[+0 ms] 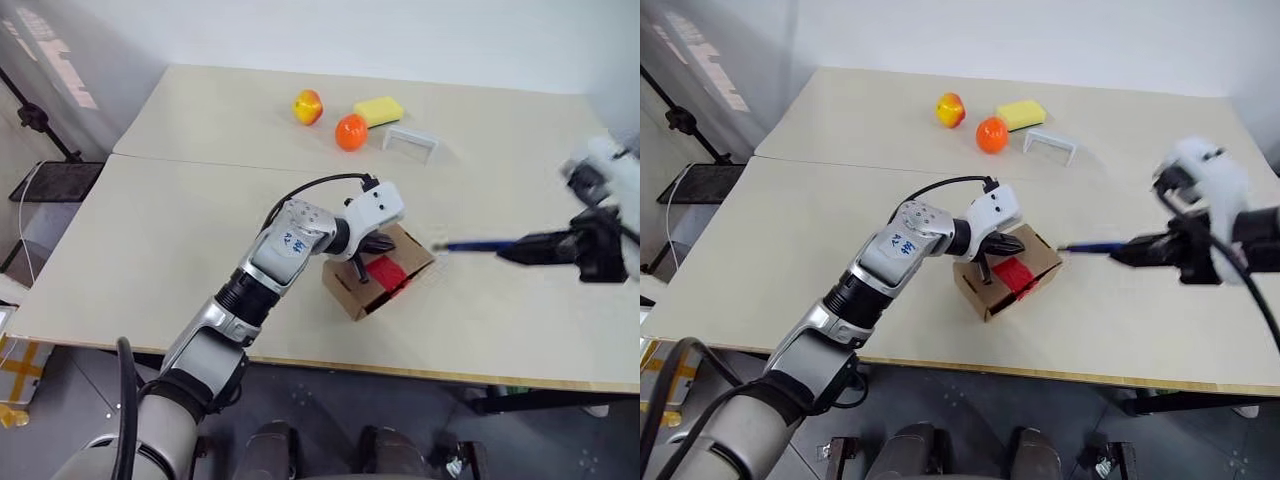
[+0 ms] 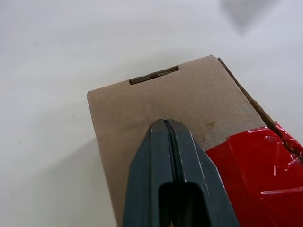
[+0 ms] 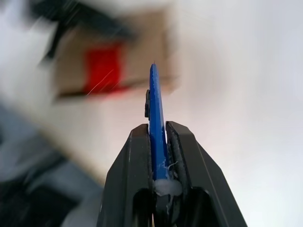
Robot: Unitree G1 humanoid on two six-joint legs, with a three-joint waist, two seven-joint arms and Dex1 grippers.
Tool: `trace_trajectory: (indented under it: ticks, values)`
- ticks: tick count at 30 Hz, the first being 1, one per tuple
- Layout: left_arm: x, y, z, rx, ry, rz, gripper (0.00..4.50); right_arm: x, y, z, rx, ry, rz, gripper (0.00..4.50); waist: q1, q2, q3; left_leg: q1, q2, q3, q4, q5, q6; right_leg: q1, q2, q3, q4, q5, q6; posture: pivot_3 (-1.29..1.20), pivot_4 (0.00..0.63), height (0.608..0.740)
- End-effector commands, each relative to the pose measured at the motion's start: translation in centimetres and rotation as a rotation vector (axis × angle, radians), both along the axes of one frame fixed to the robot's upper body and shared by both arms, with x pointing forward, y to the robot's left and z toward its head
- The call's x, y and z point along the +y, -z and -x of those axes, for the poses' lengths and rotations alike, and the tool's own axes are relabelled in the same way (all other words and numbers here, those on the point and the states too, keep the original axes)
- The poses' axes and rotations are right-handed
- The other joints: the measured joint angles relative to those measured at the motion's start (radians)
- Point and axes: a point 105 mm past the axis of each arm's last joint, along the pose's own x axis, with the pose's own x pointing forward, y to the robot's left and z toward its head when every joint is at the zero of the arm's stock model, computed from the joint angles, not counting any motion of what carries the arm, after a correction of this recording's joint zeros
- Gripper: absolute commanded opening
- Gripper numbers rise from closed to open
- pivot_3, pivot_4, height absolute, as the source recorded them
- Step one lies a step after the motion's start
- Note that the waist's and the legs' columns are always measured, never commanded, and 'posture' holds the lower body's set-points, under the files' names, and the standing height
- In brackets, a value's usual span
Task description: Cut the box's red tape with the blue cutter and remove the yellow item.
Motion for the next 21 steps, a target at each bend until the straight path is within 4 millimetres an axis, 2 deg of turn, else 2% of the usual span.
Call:
trace_trajectory:
  ticks: [1, 4, 5, 6, 8, 10, 13, 16, 19, 20, 21]
  values:
    - [1.0, 1.6, -0.5, 0.057, -0.053, -0.016, 0.0, -2.9, 0.9, -1.9, -0.158, 0.107, 0.046, 0.17, 0.001, -0.001, 0.0, 0.0, 0.0, 0.0, 0.0, 0.0, 0.0, 0.0, 0.001, 0.0, 0.0, 0.0, 0.0, 0.0, 0.15, 0.74]
    - [0.7, 0.1, -0.7, 0.043, -0.059, 0.055, 0.0, -4.3, 3.2, -2.8, -0.224, 0.165, 0.037, 0.17, 0.003, 0.002, 0.001, -0.001, -0.001, 0.001, 0.0, 0.0, 0.0, 0.0, 0.001, 0.0, 0.0, 0.0, 0.001, 0.0, 0.15, 0.74]
    - [0.6, -0.6, -0.8, 0.032, -0.062, 0.086, 0.0, -4.6, 4.4, -3.0, -0.224, 0.181, 0.015, 0.17, 0.003, 0.003, 0.002, -0.001, -0.001, 0.001, 0.001, 0.0, 0.0, -0.001, 0.001, 0.0, 0.001, 0.0, 0.001, 0.0, 0.15, 0.74]
    - [0.6, -1.9, -1.2, 0.013, -0.072, 0.142, 0.0, -5.3, 6.5, -3.3, -0.206, 0.214, -0.022, 0.17, 0.004, 0.003, 0.002, -0.002, -0.001, 0.001, 0.0, 0.0, 0.0, -0.002, 0.001, 0.001, 0.001, 0.001, 0.001, 0.0, 0.15, 0.74]
    - [0.7, -4.2, -1.7, -0.015, -0.086, 0.241, 0.0, -7.2, 10.2, -3.5, -0.192, 0.31, -0.06, 0.89, 0.004, 0.003, 0.002, -0.002, -0.001, 0.001, 0.0, 0.001, 0.0, -0.002, 0.001, 0.0, 0.001, 0.001, 0.001, 0.0, 0.15, 0.74]
    - [1.0, -5.8, -2.0, -0.018, -0.097, 0.31, 0.0, -8.5, 12.1, -3.4, -0.166, 0.353, -0.036, 1.38, 0.007, 0.005, 0.003, -0.005, -0.002, 0.001, 0.0, 0.001, -0.001, -0.004, 0.002, -0.001, 0.001, 0.001, 0.001, 0.0, 0.15, 0.74]
    - [1.6, -7.3, -2.2, -0.014, -0.102, 0.376, 0.0, -10.2, 12.7, -3.4, -0.178, 0.403, -0.002, 2.39, 0.002, 0.009, 0.003, -0.014, -0.005, 0.003, 0.002, 0.003, 0.0, -0.015, 0.001, 0.002, 0.004, 0.001, 0.003, 0.0, 0.15, 0.74]
    - [2.7, -7.4, -2.8, -0.034, -0.138, 0.361, 0.0, -11.0, 11.9, -3.3, -0.205, 0.4, 0.049, 3.49, 0.001, 0.009, 0.003, -0.013, -0.007, 0.002, 0.0, 0.003, 0.0, -0.015, 0.002, 0.001, 0.004, 0.001, 0.003, 0.0, 0.15, 0.74]
    - [4.6, -5.6, -3.7, -0.032, -0.202, 0.29, 0.0, -9.9, 9.6, -3.5, -0.241, 0.319, 0.146, 4.39, -0.003, 0.01, 0.003, -0.013, -0.007, 0.002, 0.0, 0.003, -0.001, -0.015, 0.002, 0.001, 0.004, 0.001, 0.003, 0.0, 0.15, 0.74]
    - [5.0, -5.1, -4.0, -0.037, -0.215, 0.267, 0.0, -9.4, 9.0, -3.7, -0.25, 0.299, 0.158, 4.46, -0.007, 0.01, 0.003, -0.013, -0.006, 0.002, 0.0, 0.003, -0.001, -0.015, 0.002, 0.002, 0.004, 0.001, 0.003, 0.0, 0.15, 0.74]
    - [5.5, -4.3, -4.1, -0.025, -0.224, 0.241, 0.0, -8.1, 8.2, -4.0, -0.255, 0.251, 0.163, 4.46, -0.012, 0.01, 0.003, -0.013, -0.006, 0.002, 0.0, 0.004, -0.001, -0.015, 0.003, 0.002, 0.004, 0.001, 0.003, 0.0, 0.15, 0.74]
